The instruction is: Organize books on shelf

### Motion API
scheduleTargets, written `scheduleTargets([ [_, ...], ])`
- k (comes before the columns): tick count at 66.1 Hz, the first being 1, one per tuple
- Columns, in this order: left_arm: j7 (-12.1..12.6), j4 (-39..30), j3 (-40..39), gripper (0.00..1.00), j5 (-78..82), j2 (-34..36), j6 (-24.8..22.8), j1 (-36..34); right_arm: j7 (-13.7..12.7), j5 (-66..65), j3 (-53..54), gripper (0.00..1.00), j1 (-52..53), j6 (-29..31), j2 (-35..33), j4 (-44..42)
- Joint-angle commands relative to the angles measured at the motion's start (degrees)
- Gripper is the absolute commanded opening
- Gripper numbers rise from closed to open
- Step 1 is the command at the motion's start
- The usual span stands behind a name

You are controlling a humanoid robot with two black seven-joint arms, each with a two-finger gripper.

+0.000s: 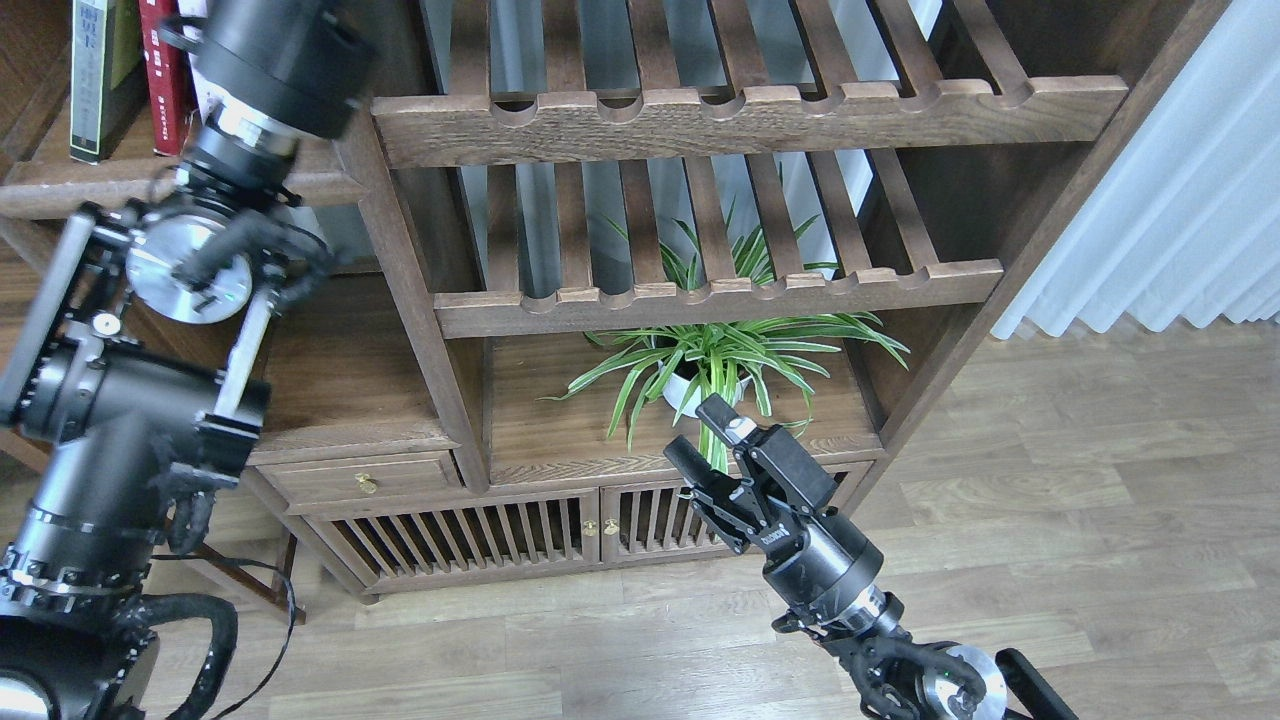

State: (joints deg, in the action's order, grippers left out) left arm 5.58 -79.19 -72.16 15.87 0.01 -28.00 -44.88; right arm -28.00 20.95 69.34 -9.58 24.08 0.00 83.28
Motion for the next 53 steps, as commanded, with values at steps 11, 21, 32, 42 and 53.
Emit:
scheduleTargets([
  [11, 3.03, 0.01, 6.86, 0.91, 0.03, -0.01, 0.00, 9.19, 0.00, -0.11, -0.61, 0.95, 1.49, 0.00, 0.00, 1.79],
  [21, 3.91, 0.09, 8.00, 0.92, 0.12, -0.01, 0.00, 12.27, 0.00, -0.12, -0.69, 0.96, 2.73, -0.53, 0.00, 1.71],
  [32, 3.91, 0.09, 9.06, 0.93, 0.03, -0.01, 0.00, 14.12, 0.00, -0.29, -2.10, 0.96, 3.87, -0.53, 0.00, 1.79],
  [42, 3.91, 0.09, 9.06, 0.93, 0.12, -0.01, 0.00, 14.29, 0.00, -0.38, -2.19, 0.96, 4.13, -0.61, 0.00, 1.79],
  [53, 3.91, 0.09, 9.15, 0.93, 0.12, -0.01, 0.00, 14.38, 0.00, -0.47, -2.19, 0.96, 4.22, -0.61, 0.00, 1.79],
])
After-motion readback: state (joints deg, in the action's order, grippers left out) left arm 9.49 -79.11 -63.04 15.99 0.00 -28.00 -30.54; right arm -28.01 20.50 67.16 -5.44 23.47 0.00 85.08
